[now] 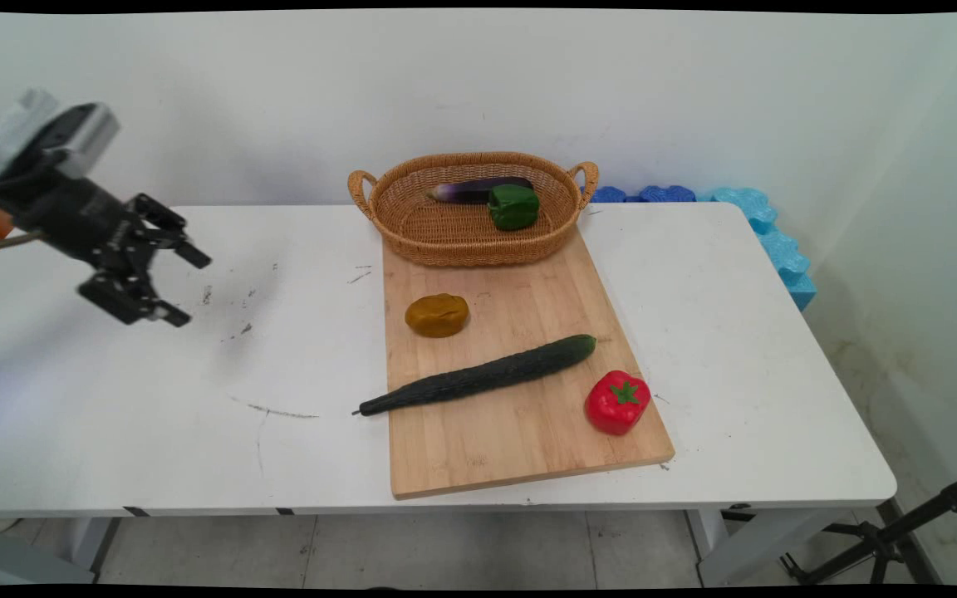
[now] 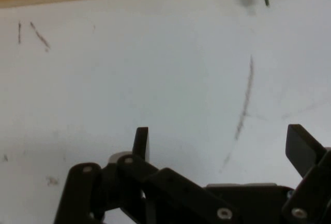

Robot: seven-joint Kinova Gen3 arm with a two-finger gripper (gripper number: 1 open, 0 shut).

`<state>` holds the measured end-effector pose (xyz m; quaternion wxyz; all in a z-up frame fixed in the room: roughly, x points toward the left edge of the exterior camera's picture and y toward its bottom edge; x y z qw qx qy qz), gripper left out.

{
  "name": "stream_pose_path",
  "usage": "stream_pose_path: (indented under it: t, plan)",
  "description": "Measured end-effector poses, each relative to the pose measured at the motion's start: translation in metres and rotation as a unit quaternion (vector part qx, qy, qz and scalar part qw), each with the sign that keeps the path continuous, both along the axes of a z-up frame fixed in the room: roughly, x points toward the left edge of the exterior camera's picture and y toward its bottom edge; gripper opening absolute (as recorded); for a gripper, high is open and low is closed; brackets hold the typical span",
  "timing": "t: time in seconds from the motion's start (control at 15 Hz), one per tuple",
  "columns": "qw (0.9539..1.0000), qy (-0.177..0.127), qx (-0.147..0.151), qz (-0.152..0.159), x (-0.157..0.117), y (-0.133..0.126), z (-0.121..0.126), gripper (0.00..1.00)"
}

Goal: Pick up the potato from the cutting board

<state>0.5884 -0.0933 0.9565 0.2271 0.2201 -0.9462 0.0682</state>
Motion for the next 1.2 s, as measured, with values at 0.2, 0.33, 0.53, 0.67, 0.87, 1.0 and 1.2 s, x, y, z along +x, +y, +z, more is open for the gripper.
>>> stream_pose_path:
  t: [0.2, 0.33, 0.53, 0.67, 0.87, 1.0, 1.2]
  plan:
    - [0.9999, 0.0, -0.005, 0.013, -0.028, -0.016, -0.01, 1.0]
    - [0.9997, 0.001, -0.009, 0.024, -0.05, -0.028, -0.019, 1.0]
    - [0.9991, 0.004, -0.013, 0.04, -0.074, -0.042, -0.031, 1.0]
    - [0.9986, 0.006, -0.016, 0.05, -0.091, -0.052, -0.041, 1.0]
    - [0.9974, 0.013, -0.024, 0.067, -0.124, -0.071, -0.058, 1.0]
    - [0.9965, 0.016, -0.027, 0.077, -0.144, -0.083, -0.07, 1.0]
    - [0.9952, 0.018, -0.031, 0.091, -0.17, -0.099, -0.088, 1.0]
